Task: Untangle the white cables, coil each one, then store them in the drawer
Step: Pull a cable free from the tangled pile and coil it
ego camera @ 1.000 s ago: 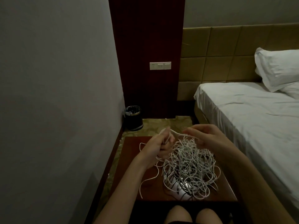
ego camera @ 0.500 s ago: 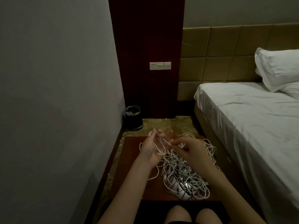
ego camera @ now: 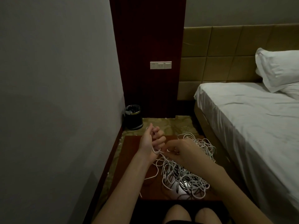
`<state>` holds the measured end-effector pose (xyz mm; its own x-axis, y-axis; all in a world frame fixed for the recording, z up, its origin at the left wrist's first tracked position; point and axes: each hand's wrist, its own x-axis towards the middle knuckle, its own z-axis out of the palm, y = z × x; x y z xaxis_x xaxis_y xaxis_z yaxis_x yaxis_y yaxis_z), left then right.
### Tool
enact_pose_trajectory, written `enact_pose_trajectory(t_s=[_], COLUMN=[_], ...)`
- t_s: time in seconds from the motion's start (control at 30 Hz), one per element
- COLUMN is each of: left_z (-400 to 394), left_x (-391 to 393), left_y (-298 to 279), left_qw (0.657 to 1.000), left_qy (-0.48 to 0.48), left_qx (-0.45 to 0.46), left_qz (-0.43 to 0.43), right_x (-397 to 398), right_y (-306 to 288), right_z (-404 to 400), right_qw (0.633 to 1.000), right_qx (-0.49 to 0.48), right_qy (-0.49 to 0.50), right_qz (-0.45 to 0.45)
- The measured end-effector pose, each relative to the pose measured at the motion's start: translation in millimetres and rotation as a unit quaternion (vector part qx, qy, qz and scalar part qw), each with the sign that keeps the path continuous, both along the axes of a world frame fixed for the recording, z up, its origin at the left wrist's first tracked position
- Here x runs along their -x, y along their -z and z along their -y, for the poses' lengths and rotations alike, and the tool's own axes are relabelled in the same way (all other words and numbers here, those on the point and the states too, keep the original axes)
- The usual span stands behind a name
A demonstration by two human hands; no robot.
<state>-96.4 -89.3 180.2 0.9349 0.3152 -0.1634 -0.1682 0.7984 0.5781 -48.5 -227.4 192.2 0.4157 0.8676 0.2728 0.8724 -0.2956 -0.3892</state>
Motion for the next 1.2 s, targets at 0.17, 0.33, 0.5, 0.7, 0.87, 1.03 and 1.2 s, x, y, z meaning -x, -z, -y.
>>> enact_pose_trajectory(t_s=[0.17,0.33,0.5,0.7,0.87,1.03,1.2], left_z=[-18,3,14,15,11,15,23], left_x=[9,0,0,11,14,14,14], left_y=[-3,-2,-2,4,2,-4,-4], left_qw=[0.999,0.988,0.979,0.914,0.908,0.885,0.866], left_qy=[-0.015,0.005,0.046,0.200,0.282,0.340,0.369], left_qx=[-0.028,-0.147,-0.189,-0.344,-0.307,-0.319,-0.334], left_qz=[0.003,-0.038,-0.056,-0.072,-0.038,0.010,0.036], right_x=[-12,0,2,-1,-21,-26,-27], right_y=[-4,-16,-21,-18,-30,-45,-32], right_z=[23,12,-3,2,18,30,15], right_qw=[0.994,0.995,0.997,0.998,0.976,0.960,0.938], right_qx=[-0.028,-0.070,-0.058,-0.021,-0.038,-0.129,-0.190], right_qy=[0.011,-0.042,-0.027,0.060,-0.064,-0.093,-0.035], right_qz=[-0.109,-0.062,-0.032,0.025,-0.205,-0.230,-0.287])
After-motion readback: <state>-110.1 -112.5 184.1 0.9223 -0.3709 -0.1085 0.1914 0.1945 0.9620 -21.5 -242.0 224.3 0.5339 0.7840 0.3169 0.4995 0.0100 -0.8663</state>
